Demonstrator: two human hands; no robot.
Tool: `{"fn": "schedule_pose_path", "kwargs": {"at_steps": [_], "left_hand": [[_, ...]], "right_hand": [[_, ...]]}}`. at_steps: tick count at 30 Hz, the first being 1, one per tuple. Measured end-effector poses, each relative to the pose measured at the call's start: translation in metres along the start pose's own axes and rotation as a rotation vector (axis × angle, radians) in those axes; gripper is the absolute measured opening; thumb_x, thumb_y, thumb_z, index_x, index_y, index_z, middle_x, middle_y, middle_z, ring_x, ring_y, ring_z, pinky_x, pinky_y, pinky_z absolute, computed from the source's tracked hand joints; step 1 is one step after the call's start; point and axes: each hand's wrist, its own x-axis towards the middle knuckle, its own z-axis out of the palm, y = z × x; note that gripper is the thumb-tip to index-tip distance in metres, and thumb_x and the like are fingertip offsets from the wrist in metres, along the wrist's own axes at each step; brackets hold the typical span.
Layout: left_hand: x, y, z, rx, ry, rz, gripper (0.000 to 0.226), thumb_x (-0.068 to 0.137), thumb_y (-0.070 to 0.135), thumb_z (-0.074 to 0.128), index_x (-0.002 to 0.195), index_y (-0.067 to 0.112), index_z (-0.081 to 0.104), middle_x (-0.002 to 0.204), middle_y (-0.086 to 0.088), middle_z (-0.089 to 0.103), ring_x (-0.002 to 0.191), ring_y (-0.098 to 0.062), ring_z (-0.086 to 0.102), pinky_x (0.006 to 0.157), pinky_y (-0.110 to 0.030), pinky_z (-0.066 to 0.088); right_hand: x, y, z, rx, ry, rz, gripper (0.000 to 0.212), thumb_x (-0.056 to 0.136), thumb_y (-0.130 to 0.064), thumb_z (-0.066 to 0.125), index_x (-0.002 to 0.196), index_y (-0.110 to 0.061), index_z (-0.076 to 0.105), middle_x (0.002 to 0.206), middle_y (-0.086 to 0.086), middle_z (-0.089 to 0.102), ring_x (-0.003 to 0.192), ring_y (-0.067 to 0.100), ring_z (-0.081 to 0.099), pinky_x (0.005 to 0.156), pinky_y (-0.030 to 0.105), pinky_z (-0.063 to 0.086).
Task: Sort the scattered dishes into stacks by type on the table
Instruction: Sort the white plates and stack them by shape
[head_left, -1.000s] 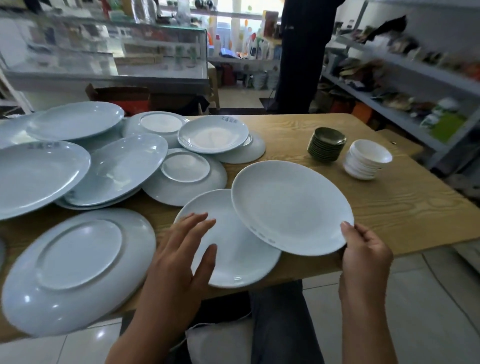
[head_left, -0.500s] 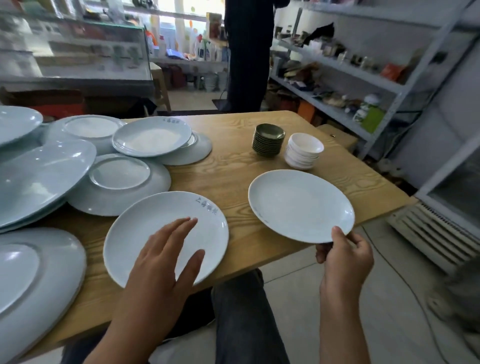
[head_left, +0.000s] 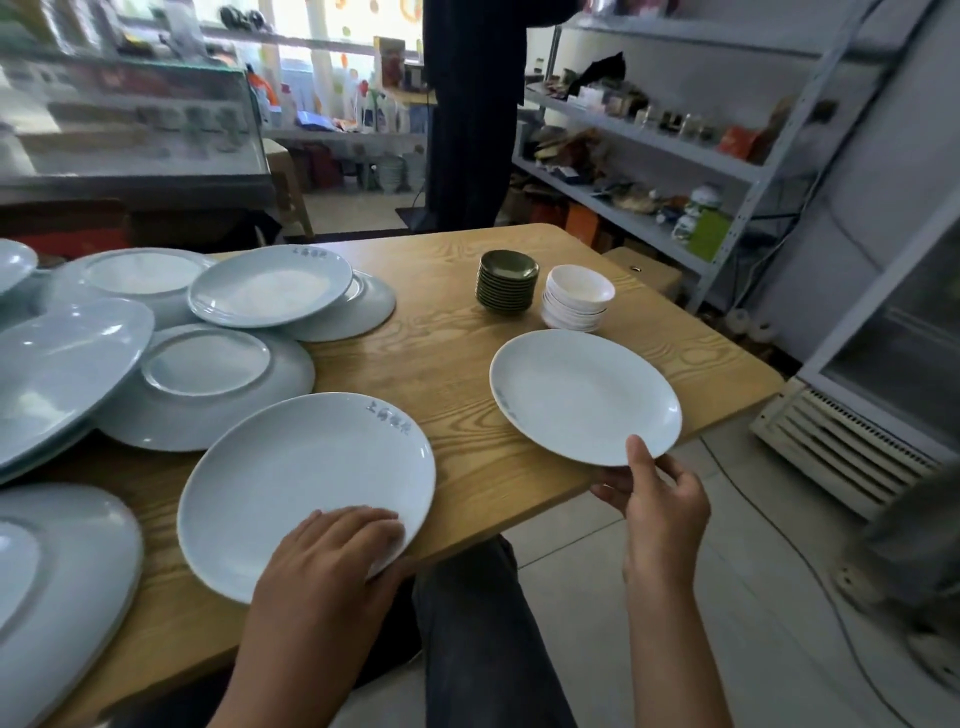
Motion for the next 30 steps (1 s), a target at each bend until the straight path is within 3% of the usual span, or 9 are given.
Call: {"fn": "schedule_pose_path", "kwargs": {"at_steps": [5,7,10,14,17,21,23,26,30], "left_hand": [[0.000,0.004,-0.001,-0.014,0.054,0.037,0.017,0.073,0.024,0.078,0.089,0.023,0.076,0.096,0.008,0.073,0.087,-0.016,0.069,0.079,-0.037,0.054],[0.002,0.007,-0.001,-0.024,0.035,0.028,0.019,0.072,0.021,0.083,0.090,0.023,0.076,0.096,0.009,0.073,0.087,-0.015,0.068,0.079,-0.033,0.051],[0.008,0.012,0.004,-0.053,-0.025,0.026,0.021,0.073,0.023,0.082,0.094,0.023,0.076,0.099,0.010,0.072,0.091,-0.014,0.067,0.080,-0.032,0.050],[0.019,0.020,0.014,-0.124,-0.065,0.012,0.023,0.077,0.025,0.079,0.099,0.025,0.075,0.104,0.012,0.071,0.096,-0.011,0.065,0.082,-0.030,0.049],[0.029,0.027,0.023,-0.169,-0.031,0.051,0.018,0.077,0.025,0.078,0.094,0.024,0.076,0.100,0.011,0.072,0.092,-0.012,0.066,0.078,-0.031,0.051],[0.045,0.027,0.033,-0.218,-0.026,0.090,0.015,0.079,0.029,0.076,0.093,0.024,0.075,0.099,0.012,0.072,0.094,-0.010,0.065,0.079,-0.034,0.053],[0.052,0.022,0.035,-0.227,-0.055,0.136,0.019,0.079,0.035,0.076,0.095,0.025,0.074,0.100,0.014,0.071,0.104,-0.008,0.060,0.088,-0.037,0.051],[0.051,0.012,0.026,-0.274,-0.075,0.143,0.029,0.079,0.042,0.071,0.103,0.025,0.072,0.108,0.018,0.069,0.127,-0.004,0.045,0.110,-0.038,0.033],[0.028,0.000,-0.010,-0.296,0.063,0.069,0.031,0.081,0.045,0.062,0.103,0.025,0.072,0.109,0.017,0.069,0.131,-0.006,0.044,0.115,-0.042,0.027]], "right_hand": [[-0.013,-0.001,-0.002,-0.052,0.044,-0.014,0.042,0.086,-0.038,0.069,0.109,-0.006,0.053,0.056,0.004,0.063,0.044,0.019,0.058,0.048,0.033,0.054],[-0.024,-0.001,0.004,-0.089,0.030,-0.050,0.040,0.084,-0.041,0.070,0.107,-0.012,0.051,0.063,0.009,0.062,0.042,0.013,0.052,0.046,0.030,0.051],[-0.039,-0.002,0.017,-0.134,-0.071,-0.147,0.035,0.084,-0.040,0.070,0.102,-0.015,0.054,0.071,0.013,0.064,0.046,0.013,0.054,0.049,0.026,0.050],[-0.053,-0.004,0.033,-0.213,-0.199,-0.286,0.022,0.084,-0.035,0.072,0.094,-0.021,0.058,0.075,0.002,0.067,0.061,0.013,0.063,0.060,0.027,0.055],[-0.059,-0.006,0.046,-0.294,-0.260,-0.378,0.018,0.084,-0.034,0.072,0.094,-0.025,0.060,0.083,-0.011,0.066,0.076,0.003,0.064,0.068,0.016,0.055],[-0.063,-0.015,0.063,-0.375,-0.326,-0.493,0.016,0.085,-0.034,0.072,0.093,-0.025,0.061,0.085,-0.015,0.065,0.079,-0.002,0.061,0.067,0.008,0.049],[-0.064,-0.018,0.071,-0.422,-0.359,-0.548,0.014,0.085,-0.034,0.071,0.093,-0.027,0.061,0.087,-0.014,0.066,0.079,0.000,0.062,0.067,0.007,0.048],[-0.069,-0.021,0.084,-0.448,-0.423,-0.608,0.012,0.086,-0.034,0.070,0.092,-0.028,0.061,0.088,-0.012,0.066,0.080,0.003,0.062,0.071,0.013,0.049],[-0.088,-0.027,0.103,-0.416,-0.466,-0.612,0.013,0.086,-0.036,0.070,0.093,-0.028,0.062,0.092,-0.012,0.067,0.081,0.003,0.062,0.073,0.014,0.049]]}}
